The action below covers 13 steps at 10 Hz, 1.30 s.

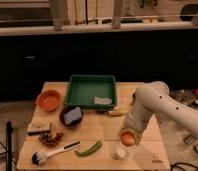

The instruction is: Place apple in paper cup

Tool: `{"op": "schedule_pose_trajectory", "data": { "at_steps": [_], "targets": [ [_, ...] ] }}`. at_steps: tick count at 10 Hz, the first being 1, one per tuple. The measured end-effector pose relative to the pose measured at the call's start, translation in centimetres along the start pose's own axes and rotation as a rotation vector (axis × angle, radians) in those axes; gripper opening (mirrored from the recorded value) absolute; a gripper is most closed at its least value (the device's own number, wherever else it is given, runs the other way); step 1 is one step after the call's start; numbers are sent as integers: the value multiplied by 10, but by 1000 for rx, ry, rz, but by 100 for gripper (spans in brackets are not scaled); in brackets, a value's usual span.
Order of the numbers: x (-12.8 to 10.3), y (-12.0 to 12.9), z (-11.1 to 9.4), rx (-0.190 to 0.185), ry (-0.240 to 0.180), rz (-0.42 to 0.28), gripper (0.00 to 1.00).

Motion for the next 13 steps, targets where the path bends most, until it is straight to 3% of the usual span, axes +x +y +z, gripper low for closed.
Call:
{"op": "schedule_pose_trajectory", "data": {
  "at_steps": [3, 6, 10, 11, 13],
  "targets": [
    [-11, 3, 5, -29, -30, -42, 2],
    [-18, 3, 10, -61, -54, -71, 31],
    [-21, 5, 12, -76, -58, -78, 71],
    [-21, 5, 12, -78, -58, -79, 77],
    [-21, 5, 12, -84, -56, -81, 80]
  ]
}}
